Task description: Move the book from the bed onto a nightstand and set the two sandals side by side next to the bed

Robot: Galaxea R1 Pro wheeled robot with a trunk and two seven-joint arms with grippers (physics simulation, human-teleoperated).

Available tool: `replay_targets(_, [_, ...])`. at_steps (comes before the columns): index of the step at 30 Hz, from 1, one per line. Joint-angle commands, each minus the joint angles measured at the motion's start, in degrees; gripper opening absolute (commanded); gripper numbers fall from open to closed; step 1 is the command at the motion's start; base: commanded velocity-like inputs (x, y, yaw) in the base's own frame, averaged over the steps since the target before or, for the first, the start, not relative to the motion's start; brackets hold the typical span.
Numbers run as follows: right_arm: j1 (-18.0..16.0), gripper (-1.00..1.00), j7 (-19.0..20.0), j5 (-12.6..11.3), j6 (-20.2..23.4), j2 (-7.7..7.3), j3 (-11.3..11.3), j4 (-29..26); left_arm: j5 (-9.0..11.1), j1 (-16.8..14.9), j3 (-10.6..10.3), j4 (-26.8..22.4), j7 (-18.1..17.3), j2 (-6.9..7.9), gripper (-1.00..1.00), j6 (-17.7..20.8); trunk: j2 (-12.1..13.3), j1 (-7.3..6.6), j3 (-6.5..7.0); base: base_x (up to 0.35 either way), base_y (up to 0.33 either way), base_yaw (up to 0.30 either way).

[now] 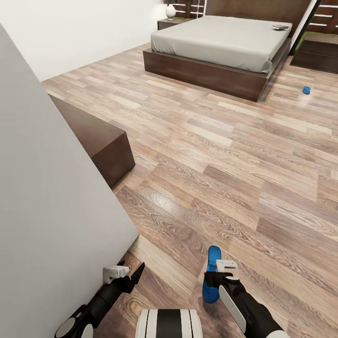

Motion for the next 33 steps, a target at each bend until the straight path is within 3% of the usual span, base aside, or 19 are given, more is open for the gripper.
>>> replay_targets(1, [0.0, -1.00, -0.6, -0.6, 0.1, -0.09, 0.3, -0.1, 0.6, 0.0, 0.2, 0.0, -0.4, -0.06, 1.00, 0.6, 0.0, -0.01, -0.04, 0.000, 0.000, -0.007])
replay_targets(20, [0.0, -1.00, -0.6, -0.6, 0.1, -0.09, 0.3, -0.1, 0.6, 0.0, 0.1, -0.1, -0.4, -0.06, 1.00, 0.6, 0.0, -0.01, -0.04, 0.000, 0.000, -0.226])
replay_targets(33, [0.0, -1.00, -0.6, -0.6, 0.1, -0.09, 0.3, -0.1, 0.6, 0.0, 0.2, -0.1, -0.4, -0.05, 1.00, 0.6, 0.0, -0.01, -0.04, 0.000, 0.000, -0.025])
